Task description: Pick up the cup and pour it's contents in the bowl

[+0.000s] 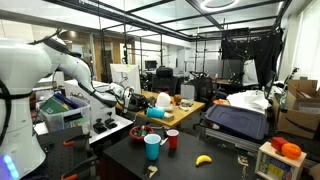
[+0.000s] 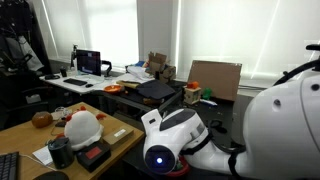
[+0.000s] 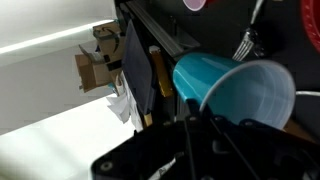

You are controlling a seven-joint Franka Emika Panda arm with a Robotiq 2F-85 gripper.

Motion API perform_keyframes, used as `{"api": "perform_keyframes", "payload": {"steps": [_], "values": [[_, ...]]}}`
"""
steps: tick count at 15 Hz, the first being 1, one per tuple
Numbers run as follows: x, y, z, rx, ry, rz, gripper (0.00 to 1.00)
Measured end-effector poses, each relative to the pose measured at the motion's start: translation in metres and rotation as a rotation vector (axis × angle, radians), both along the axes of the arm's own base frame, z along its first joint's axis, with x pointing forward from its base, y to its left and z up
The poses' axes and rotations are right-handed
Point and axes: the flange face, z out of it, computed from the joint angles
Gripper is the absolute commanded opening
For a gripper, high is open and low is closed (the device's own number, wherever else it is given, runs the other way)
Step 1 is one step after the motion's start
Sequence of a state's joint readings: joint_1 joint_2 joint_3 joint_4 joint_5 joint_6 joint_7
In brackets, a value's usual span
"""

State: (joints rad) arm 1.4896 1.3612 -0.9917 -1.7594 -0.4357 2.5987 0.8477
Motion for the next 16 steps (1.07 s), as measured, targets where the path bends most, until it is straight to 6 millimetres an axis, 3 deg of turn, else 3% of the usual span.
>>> {"api": "perform_keyframes", "payload": {"steps": [2, 4, 6, 11, 16], "values": [[-0.007, 0.028, 0.003, 0.062, -0.012, -0.049, 0.01], [0.001, 0.02, 0.023, 0.093, -0.048, -0.092, 0.01], [0.014, -0.013, 0.056, 0.113, -0.102, -0.167, 0.01], [0.044, -0.119, 0.131, 0.22, -0.171, -0.284, 0.01], [0.039, -0.212, 0.194, 0.438, -0.222, -0.303, 0.01]]}}
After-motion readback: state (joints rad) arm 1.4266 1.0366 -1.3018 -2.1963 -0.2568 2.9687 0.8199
